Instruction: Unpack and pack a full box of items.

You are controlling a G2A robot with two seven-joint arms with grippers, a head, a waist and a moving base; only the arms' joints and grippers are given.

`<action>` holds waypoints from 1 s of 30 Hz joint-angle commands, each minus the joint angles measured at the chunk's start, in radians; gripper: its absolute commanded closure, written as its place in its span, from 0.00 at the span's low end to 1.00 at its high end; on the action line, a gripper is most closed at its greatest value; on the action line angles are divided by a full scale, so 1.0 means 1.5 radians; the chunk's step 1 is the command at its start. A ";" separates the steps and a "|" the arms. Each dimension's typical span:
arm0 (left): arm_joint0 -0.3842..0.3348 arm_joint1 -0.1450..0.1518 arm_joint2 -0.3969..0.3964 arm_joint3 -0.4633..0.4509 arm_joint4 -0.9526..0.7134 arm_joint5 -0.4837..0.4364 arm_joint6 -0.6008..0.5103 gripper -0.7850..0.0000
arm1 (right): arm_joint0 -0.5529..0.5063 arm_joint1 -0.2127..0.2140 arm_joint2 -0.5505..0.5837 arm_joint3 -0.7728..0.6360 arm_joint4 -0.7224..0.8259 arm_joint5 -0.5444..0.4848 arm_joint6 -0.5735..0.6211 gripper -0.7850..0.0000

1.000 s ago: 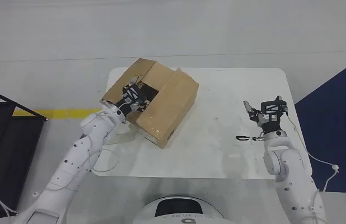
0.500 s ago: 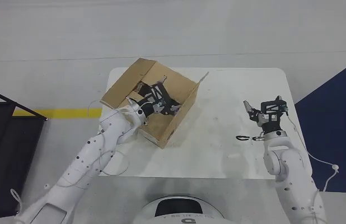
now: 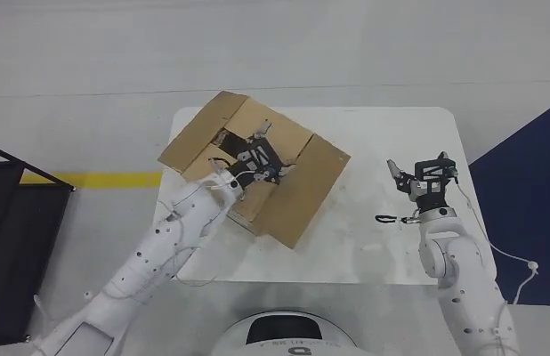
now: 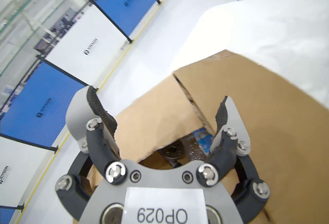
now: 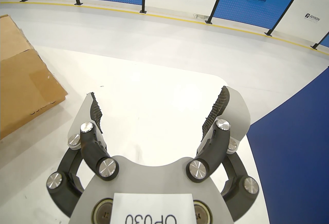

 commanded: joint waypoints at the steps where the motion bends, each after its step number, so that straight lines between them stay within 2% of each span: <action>1: 0.058 0.014 -0.081 -0.067 -0.019 0.022 0.017 0.00 | 0.000 0.000 0.000 0.000 0.000 0.000 0.000 0.00; 4: 0.141 0.031 -0.198 -0.139 -0.052 0.035 0.042 0.00 | 0.000 0.000 0.000 0.000 0.000 0.000 0.000 0.00; 7: 0.222 0.042 -0.307 -0.169 -0.075 0.059 0.067 0.00 | 0.000 0.000 0.000 0.000 0.000 0.000 0.000 0.00; 10: 0.282 0.048 -0.389 -0.144 -0.101 0.074 0.088 0.00 | 0.029 -0.001 -0.018 0.001 0.036 -0.049 0.021 0.00; 13: 0.311 0.049 -0.441 -0.083 -0.151 0.073 0.102 0.00 | 0.079 -0.005 -0.062 0.013 0.027 -0.064 0.066 0.00; 15: 0.321 0.048 -0.460 -0.042 -0.178 0.067 0.114 0.00 | 0.099 -0.007 -0.078 0.019 0.016 -0.054 0.097 0.00; 18: 0.332 0.047 -0.476 0.017 -0.216 0.063 0.126 0.00 | 0.099 -0.007 -0.078 0.019 0.016 -0.054 0.097 0.00; 23: 0.332 0.047 -0.476 0.017 -0.216 0.063 0.126 0.00 | 0.099 -0.007 -0.078 0.019 0.016 -0.054 0.097 0.00; 24: 0.332 0.047 -0.476 0.017 -0.216 0.063 0.126 0.00 | 0.101 -0.008 -0.078 0.018 0.041 -0.063 0.090 0.00; 26: 0.332 0.047 -0.476 0.017 -0.216 0.063 0.126 0.00 | 0.117 -0.009 -0.091 0.008 0.096 -0.128 0.076 0.00; 28: 0.332 0.047 -0.476 0.017 -0.216 0.063 0.126 0.00 | 0.153 -0.009 -0.127 0.001 0.104 -0.219 0.082 0.00; 30: 0.332 0.047 -0.476 0.017 -0.216 0.063 0.126 0.00 | 0.198 -0.012 -0.170 0.005 0.116 -0.278 0.104 0.00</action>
